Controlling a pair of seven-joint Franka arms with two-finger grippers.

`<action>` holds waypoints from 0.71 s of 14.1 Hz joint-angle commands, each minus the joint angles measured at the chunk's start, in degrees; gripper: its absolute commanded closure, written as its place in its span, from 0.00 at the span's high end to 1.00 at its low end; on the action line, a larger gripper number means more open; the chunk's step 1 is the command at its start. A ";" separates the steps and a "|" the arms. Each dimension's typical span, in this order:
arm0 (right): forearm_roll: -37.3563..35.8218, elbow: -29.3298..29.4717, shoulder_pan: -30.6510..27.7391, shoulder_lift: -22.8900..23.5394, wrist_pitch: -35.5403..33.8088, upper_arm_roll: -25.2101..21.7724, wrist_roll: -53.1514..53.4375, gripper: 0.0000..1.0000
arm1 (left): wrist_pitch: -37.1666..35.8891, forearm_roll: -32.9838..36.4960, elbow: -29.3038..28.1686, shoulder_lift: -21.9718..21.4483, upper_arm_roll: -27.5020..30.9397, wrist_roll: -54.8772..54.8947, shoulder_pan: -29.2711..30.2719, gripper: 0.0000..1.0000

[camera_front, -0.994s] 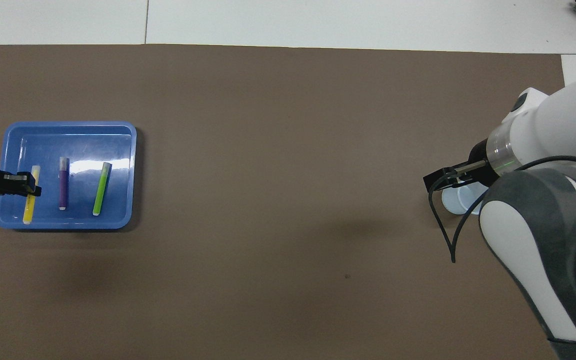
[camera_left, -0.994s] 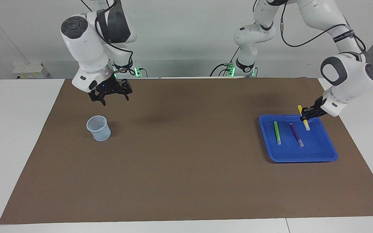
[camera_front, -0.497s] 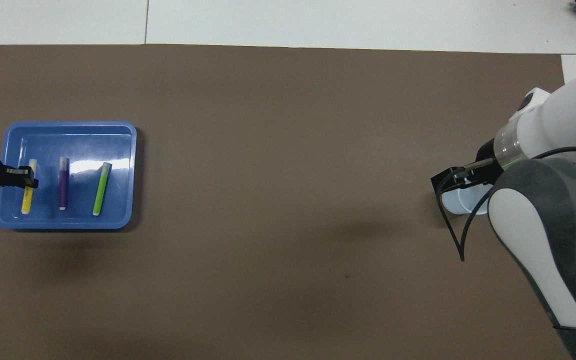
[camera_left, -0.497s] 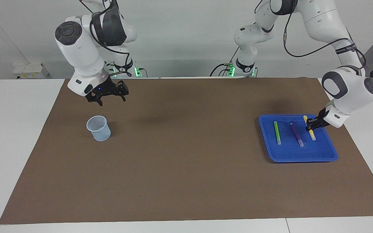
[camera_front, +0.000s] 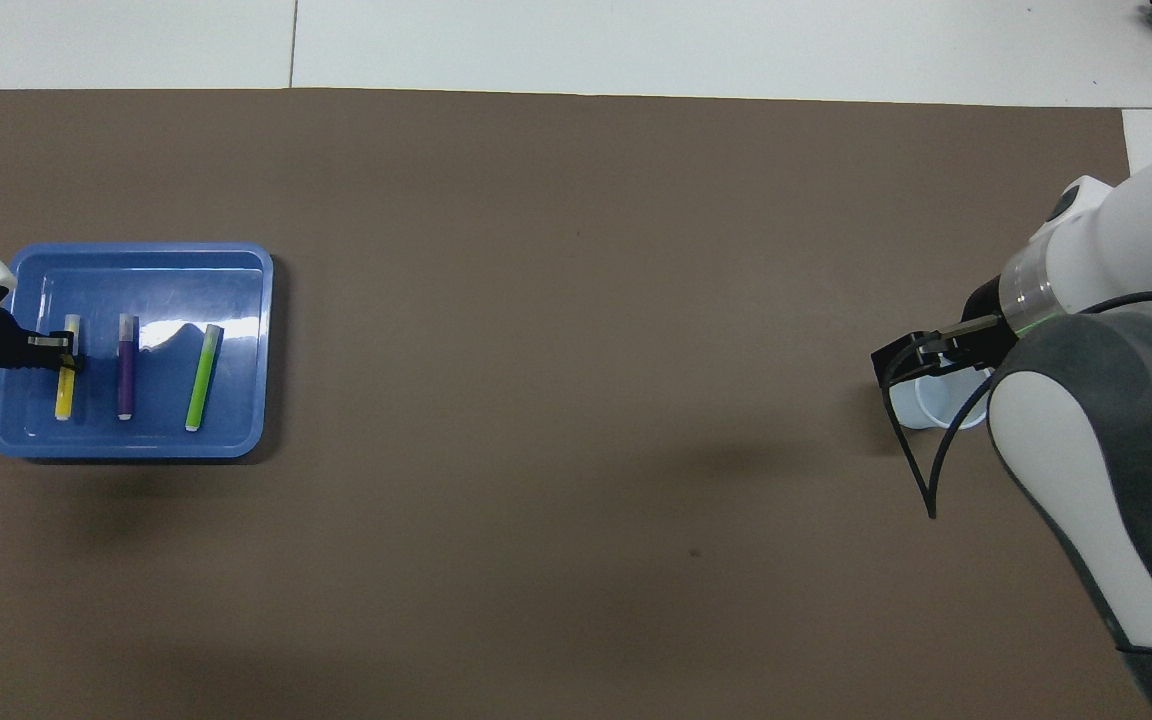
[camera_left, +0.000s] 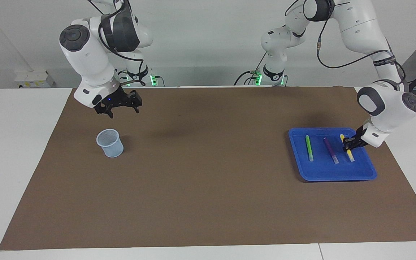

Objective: Right arm passes pens to left for tray arrangement
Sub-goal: 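Lower the yellow pen into the tray with the left gripper and release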

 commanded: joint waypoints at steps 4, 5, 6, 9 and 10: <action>-1.27 -1.45 -4.88 -1.19 0.76 3.84 -0.15 1.00 | 5.60 1.18 -3.27 -0.49 -0.27 0.70 -0.29 0.05; -1.27 -1.53 -4.89 -1.28 0.77 3.93 -0.06 1.00 | 5.69 1.18 -3.18 -0.41 -0.27 0.78 -0.46 0.36; -1.27 -1.62 -4.89 -1.28 0.68 3.93 0.02 1.00 | 5.69 1.18 -2.92 -0.41 -0.27 0.78 -0.46 0.63; -1.36 -1.53 -4.89 -1.10 2.08 3.76 0.11 1.00 | 5.25 1.09 -2.39 -0.32 -0.35 0.78 -0.81 1.00; -1.71 -1.53 -4.89 -1.10 2.08 3.75 0.11 1.00 | 4.99 1.09 -2.04 -0.32 -0.35 0.78 -0.73 1.00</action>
